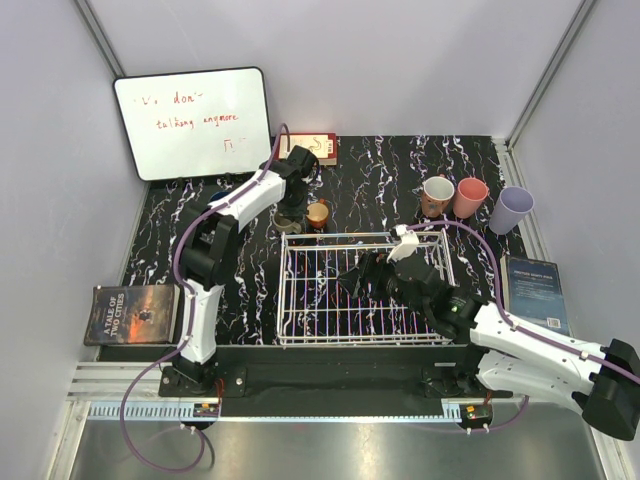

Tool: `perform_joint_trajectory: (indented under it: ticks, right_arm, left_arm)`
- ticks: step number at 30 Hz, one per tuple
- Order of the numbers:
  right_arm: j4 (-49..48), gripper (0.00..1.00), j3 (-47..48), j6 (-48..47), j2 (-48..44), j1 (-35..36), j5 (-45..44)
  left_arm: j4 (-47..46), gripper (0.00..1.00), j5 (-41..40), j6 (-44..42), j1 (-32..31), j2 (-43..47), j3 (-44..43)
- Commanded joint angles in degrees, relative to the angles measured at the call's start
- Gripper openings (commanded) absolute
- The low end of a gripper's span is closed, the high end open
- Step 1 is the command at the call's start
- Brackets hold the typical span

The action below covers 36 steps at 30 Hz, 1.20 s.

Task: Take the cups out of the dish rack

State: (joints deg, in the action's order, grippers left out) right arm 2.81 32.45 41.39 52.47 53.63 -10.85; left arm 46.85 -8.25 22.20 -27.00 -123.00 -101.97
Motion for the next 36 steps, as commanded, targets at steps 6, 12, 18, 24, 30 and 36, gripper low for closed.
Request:
perform_joint_trajectory:
  ticks: [6,12,18,24,30,36]
  right_arm:
    - [-2.3,0.92,-0.4,-0.3,-0.7,0.3,1.3]
    - [-4.1,0.92,-1.0,-0.4,-1.3,0.4,1.4]
    - [-3.7,0.92,-1.6,-1.4,-2.1,0.3,1.4]
    - [4.2,0.92,3.0,-6.3,-1.6,0.4,-2.8]
    - [9.6,0.92,7.1,-9.8,-0.9,0.3,-5.1]
    - [13.3,0.92,7.2,-11.4,-2.9,0.3,-9.1]
  left_arm:
    - [-1.4,0.21,-0.5,0.6,0.1,1.9,-0.7]
    - [-1.3,0.49,-2.1,2.1,-0.2,5.7,-0.8]
    - [-2.1,0.70,-7.6,5.2,-1.7,12.3,0.4]
    - [-3.6,0.99,-19.2,5.8,-5.8,27.7,5.6]
    - [-3.6,0.99,-23.2,10.1,-13.0,45.6,20.7]
    - [-1.2,0.99,-25.4,17.3,-23.5,67.6,41.9]
